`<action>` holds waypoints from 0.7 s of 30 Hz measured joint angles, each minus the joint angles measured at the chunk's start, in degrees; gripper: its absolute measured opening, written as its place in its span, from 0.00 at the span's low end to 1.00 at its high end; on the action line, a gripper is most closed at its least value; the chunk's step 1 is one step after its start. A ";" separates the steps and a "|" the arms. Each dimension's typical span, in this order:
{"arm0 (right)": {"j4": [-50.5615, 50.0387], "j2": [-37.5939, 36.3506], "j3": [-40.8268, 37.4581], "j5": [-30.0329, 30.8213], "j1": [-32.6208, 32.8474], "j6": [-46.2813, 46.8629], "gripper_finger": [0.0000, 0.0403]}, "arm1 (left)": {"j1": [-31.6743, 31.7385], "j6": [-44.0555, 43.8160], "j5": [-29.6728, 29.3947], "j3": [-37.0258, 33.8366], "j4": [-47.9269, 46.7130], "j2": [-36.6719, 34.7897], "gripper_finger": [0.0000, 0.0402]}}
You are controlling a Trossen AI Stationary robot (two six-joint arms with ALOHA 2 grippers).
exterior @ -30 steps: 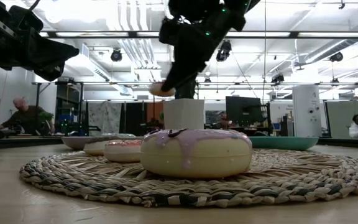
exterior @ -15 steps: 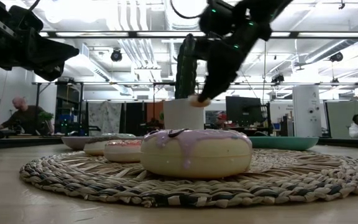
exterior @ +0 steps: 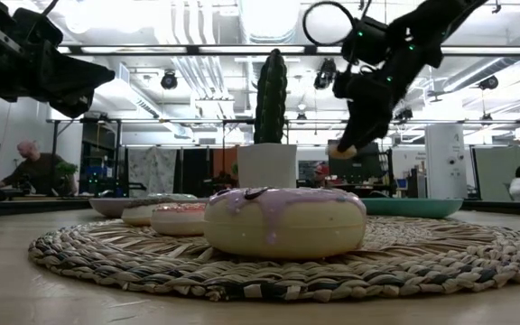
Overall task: Pick & Place donuts
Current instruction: Put the small orange donut on the blue plate
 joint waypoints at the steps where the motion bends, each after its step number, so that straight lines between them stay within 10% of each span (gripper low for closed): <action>1: 0.07 -0.37 -0.55 -0.01 -0.64 0.34 0.49 | 0.00 0.00 0.00 -0.02 -0.02 0.02 0.00; 21: -5.64 1.16 -2.90 0.87 -8.29 9.27 0.49 | 0.00 0.00 0.00 -0.01 0.07 0.02 0.00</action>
